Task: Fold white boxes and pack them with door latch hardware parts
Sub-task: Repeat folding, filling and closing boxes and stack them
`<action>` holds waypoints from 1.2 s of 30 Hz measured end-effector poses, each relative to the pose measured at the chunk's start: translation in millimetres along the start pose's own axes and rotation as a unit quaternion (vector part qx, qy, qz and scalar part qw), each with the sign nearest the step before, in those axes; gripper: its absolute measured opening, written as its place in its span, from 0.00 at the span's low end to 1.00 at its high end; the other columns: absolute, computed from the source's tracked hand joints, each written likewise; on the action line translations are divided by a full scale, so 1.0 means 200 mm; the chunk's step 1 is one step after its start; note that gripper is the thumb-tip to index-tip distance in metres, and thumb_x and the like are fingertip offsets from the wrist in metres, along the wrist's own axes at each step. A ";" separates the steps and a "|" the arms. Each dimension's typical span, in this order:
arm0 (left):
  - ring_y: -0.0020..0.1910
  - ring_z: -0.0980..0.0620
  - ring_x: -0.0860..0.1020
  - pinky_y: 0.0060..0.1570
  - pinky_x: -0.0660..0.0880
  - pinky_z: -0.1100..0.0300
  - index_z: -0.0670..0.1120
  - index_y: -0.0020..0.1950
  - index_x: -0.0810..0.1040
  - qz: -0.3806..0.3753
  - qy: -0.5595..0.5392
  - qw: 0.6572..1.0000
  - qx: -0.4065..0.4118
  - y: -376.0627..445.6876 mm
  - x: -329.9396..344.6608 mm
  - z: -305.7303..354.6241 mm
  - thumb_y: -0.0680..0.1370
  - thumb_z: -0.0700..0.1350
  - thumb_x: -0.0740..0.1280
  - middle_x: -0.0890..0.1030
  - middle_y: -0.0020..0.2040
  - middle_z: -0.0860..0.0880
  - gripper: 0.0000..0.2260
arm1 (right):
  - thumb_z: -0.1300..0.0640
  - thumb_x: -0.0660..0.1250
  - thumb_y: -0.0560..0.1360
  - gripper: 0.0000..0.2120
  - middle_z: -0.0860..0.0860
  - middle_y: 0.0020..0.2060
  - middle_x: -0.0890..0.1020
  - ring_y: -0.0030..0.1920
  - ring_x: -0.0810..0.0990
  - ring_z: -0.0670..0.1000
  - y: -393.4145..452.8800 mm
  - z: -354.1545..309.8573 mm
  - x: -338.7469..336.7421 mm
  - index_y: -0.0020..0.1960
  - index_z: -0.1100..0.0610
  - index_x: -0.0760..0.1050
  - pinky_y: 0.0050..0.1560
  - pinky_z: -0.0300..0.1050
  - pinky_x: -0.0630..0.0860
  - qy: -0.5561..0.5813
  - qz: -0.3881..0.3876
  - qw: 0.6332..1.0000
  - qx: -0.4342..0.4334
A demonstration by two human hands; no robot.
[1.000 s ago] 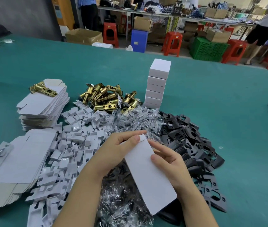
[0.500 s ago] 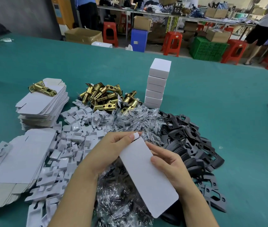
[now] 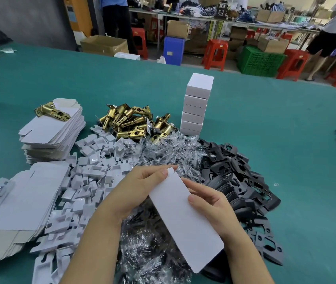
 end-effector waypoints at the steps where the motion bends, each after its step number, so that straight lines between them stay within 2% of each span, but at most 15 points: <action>1: 0.50 0.55 0.82 0.48 0.77 0.60 0.56 0.56 0.86 -0.002 0.003 1.000 -0.001 0.00 0.00 0.00 0.84 0.50 0.63 0.81 0.63 0.63 0.11 | 0.58 0.70 0.74 0.18 0.56 0.52 0.88 0.46 0.86 0.52 0.00 0.00 0.00 0.61 0.47 0.85 0.41 0.44 0.81 -0.002 0.001 1.000 0.001; 6: 0.48 0.58 0.83 0.44 0.76 0.65 0.56 0.57 0.86 -0.005 0.008 1.000 -0.012 -0.01 0.00 0.00 0.81 0.55 0.65 0.83 0.60 0.61 0.12 | 0.58 0.70 0.73 0.18 0.57 0.51 0.87 0.45 0.86 0.52 0.01 0.01 -0.01 0.61 0.46 0.85 0.41 0.45 0.82 0.000 0.006 1.000 0.008; 10: 0.48 0.59 0.83 0.46 0.75 0.59 0.54 0.56 0.87 -0.007 0.007 1.000 -0.023 -0.01 0.00 -0.01 0.84 0.50 0.63 0.81 0.63 0.62 0.11 | 0.59 0.70 0.73 0.18 0.56 0.50 0.87 0.44 0.86 0.52 0.02 0.02 -0.01 0.60 0.47 0.85 0.40 0.44 0.81 0.017 0.002 1.000 0.018; 13: 0.52 0.56 0.83 0.50 0.75 0.57 0.54 0.57 0.87 -0.015 0.016 0.999 -0.024 -0.01 0.01 -0.02 0.84 0.50 0.63 0.80 0.65 0.63 0.12 | 0.59 0.69 0.73 0.17 0.56 0.49 0.88 0.42 0.86 0.51 0.02 0.02 -0.01 0.59 0.47 0.86 0.39 0.43 0.81 0.020 0.000 1.000 0.020; 17: 0.50 0.57 0.82 0.48 0.75 0.64 0.62 0.62 0.83 -0.029 0.037 0.999 -0.028 -0.02 0.03 0.00 0.83 0.58 0.60 0.84 0.56 0.59 0.14 | 0.59 0.70 0.73 0.18 0.56 0.49 0.88 0.42 0.86 0.51 0.02 0.02 -0.02 0.59 0.47 0.86 0.38 0.43 0.81 0.023 0.008 1.000 0.015; 19: 0.52 0.57 0.81 0.50 0.75 0.63 0.67 0.63 0.80 -0.032 0.047 0.998 -0.030 -0.02 0.04 0.00 0.80 0.63 0.58 0.84 0.55 0.59 0.16 | 0.59 0.70 0.72 0.18 0.57 0.49 0.88 0.43 0.86 0.51 0.02 0.02 -0.03 0.60 0.48 0.86 0.38 0.43 0.81 0.021 0.012 1.000 0.012; 21: 0.54 0.58 0.81 0.54 0.74 0.60 0.69 0.66 0.77 -0.049 0.053 0.997 -0.023 -0.02 0.06 0.00 0.79 0.62 0.59 0.83 0.58 0.61 0.17 | 0.59 0.70 0.72 0.18 0.57 0.50 0.87 0.43 0.86 0.52 0.02 0.01 -0.03 0.60 0.48 0.86 0.38 0.43 0.81 0.020 0.012 1.000 0.011; 24: 0.57 0.54 0.81 0.59 0.77 0.54 0.71 0.69 0.73 -0.079 0.056 0.995 -0.022 -0.03 0.09 -0.01 0.80 0.59 0.64 0.82 0.61 0.60 0.18 | 0.60 0.69 0.72 0.18 0.57 0.49 0.88 0.43 0.86 0.52 0.01 0.01 -0.03 0.59 0.48 0.86 0.39 0.44 0.81 0.023 0.014 1.000 0.007; 28: 0.59 0.52 0.81 0.64 0.76 0.47 0.74 0.70 0.70 -0.102 0.076 0.992 -0.022 -0.03 0.11 -0.02 0.80 0.58 0.64 0.81 0.63 0.63 0.20 | 0.60 0.69 0.72 0.18 0.58 0.50 0.87 0.45 0.87 0.54 0.01 0.01 -0.04 0.59 0.48 0.86 0.40 0.45 0.82 0.025 0.016 1.000 0.004; 32: 0.61 0.57 0.80 0.66 0.75 0.49 0.75 0.71 0.68 -0.121 0.072 0.990 -0.014 -0.04 0.14 -0.01 0.81 0.57 0.63 0.77 0.66 0.67 0.20 | 0.60 0.69 0.72 0.17 0.59 0.50 0.87 0.44 0.87 0.54 0.01 0.00 -0.05 0.58 0.48 0.87 0.40 0.45 0.82 0.020 0.021 1.000 0.004; 36: 0.60 0.58 0.80 0.62 0.77 0.53 0.74 0.72 0.67 -0.126 0.068 0.990 -0.005 -0.04 0.15 0.00 0.84 0.55 0.63 0.77 0.67 0.66 0.19 | 0.59 0.69 0.72 0.17 0.57 0.50 0.88 0.44 0.87 0.53 0.01 0.00 -0.06 0.58 0.46 0.86 0.40 0.44 0.82 0.015 0.020 1.000 0.003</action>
Point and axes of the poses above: each hand's wrist, its own y-axis towards the middle knuckle, its own x-axis out of the palm, z = x × y, the point moved 10 cm from there along y, towards the middle knuckle
